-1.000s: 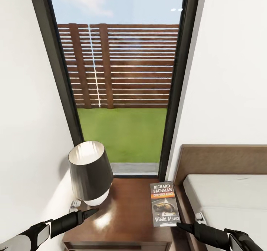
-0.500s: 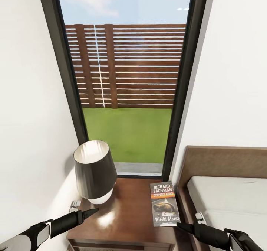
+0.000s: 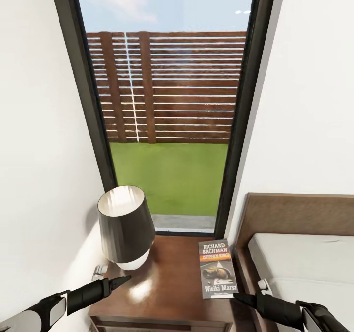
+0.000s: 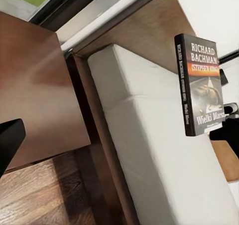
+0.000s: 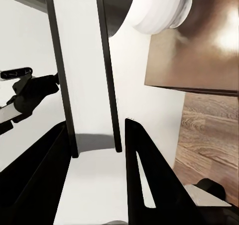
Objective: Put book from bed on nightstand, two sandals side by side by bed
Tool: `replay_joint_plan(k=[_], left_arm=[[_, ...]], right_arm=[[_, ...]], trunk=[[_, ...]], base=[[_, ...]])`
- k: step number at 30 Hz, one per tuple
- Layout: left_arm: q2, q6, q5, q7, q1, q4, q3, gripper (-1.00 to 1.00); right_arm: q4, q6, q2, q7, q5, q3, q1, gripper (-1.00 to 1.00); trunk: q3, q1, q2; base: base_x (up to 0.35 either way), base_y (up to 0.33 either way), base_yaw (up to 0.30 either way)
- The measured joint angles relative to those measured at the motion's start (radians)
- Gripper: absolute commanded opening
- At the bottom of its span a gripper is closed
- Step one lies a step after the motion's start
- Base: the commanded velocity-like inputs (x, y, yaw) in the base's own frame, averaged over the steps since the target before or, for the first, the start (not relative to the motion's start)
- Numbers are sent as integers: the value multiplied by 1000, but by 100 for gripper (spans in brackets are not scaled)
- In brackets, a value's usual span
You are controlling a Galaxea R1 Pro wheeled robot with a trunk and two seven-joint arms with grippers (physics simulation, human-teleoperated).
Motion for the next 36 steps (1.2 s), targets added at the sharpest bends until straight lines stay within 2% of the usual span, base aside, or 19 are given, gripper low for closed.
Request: replay_joint_plan(k=[3,4,5,6,8,10,12,18,23,25,30,32,36], left_arm=[[0,0,0,-2,0,0,-1,100],[-1,0,0,-3,1,0,0,100],[0,0,0,-4,2,0,0,100],[0,0,0,-4,2,0,0,100],[0,1,0,-5,3,0,0,100],[0,1,0,-5,3,0,0,100],[0,1,0,-5,4,0,0,100],[1,0,0,-4,4,0,0,100],[1,-1,-1,-1,4,0,0,100],[1,-1,-1,-1,4,0,0,100],[1,-1,-1,0,4,0,0,100],[1,-1,-1,0,4,0,0,100],[0,-1,-1,0,4,0,-1,100]], right_arm=[[-2,110,12,-29,2,2,-5,-100],[-3,143,35,-61,-1,5,-5,-100],[-5,165,74,-100,-2,5,-6,-100],[-7,176,99,-121,-6,4,-7,-100],[-21,197,176,-185,-9,4,-8,-100],[-46,206,201,-210,-15,2,-8,-100],[-75,209,216,-222,-14,0,-9,-100],[-123,213,233,-234,-14,0,-9,-100],[-184,213,232,-230,-15,-1,-9,-100],[-202,214,231,-227,-32,-4,-9,-100],[-220,213,231,-228,-131,-6,-9,-100],[-227,213,231,-231,-157,-6,-9,-100],[-238,211,230,-234,-179,-6,-9,-100]], trunk=[[0,0,0],[0,0,0],[0,0,0],[0,0,0],[0,0,0],[0,0,0],[0,0,0],[0,0,0],[0,0,0],[0,0,0],[0,0,0],[0,0,0],[-6,8,-14]], base=[[0,0,0],[0,0,0],[0,0,0],[0,0,0],[0,0,0],[0,0,0],[0,0,0],[0,0,0],[0,0,0],[0,0,0],[0,0,0],[0,0,0],[0,0,0]])
